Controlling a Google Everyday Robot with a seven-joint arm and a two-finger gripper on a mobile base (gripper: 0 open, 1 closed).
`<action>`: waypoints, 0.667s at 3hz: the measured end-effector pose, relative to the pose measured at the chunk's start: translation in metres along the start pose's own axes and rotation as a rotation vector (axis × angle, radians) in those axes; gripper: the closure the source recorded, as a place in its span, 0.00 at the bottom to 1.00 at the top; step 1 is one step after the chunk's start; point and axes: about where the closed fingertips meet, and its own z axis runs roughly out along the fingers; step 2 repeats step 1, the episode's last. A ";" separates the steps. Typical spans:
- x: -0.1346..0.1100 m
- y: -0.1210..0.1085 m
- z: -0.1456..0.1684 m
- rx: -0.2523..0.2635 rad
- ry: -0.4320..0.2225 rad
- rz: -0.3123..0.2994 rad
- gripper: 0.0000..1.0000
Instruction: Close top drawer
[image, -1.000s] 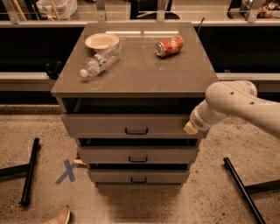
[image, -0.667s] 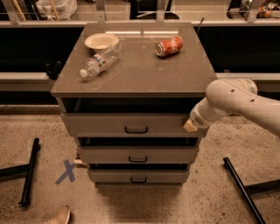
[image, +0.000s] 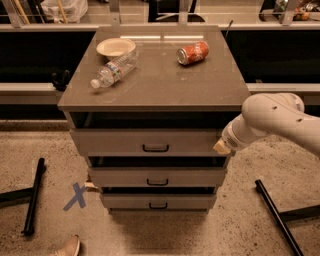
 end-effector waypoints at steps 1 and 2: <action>0.021 0.013 -0.023 0.012 -0.011 0.015 1.00; 0.021 0.013 -0.023 0.012 -0.011 0.015 1.00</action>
Offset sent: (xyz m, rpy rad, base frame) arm 0.0000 0.0000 0.0000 0.0000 0.0000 0.0000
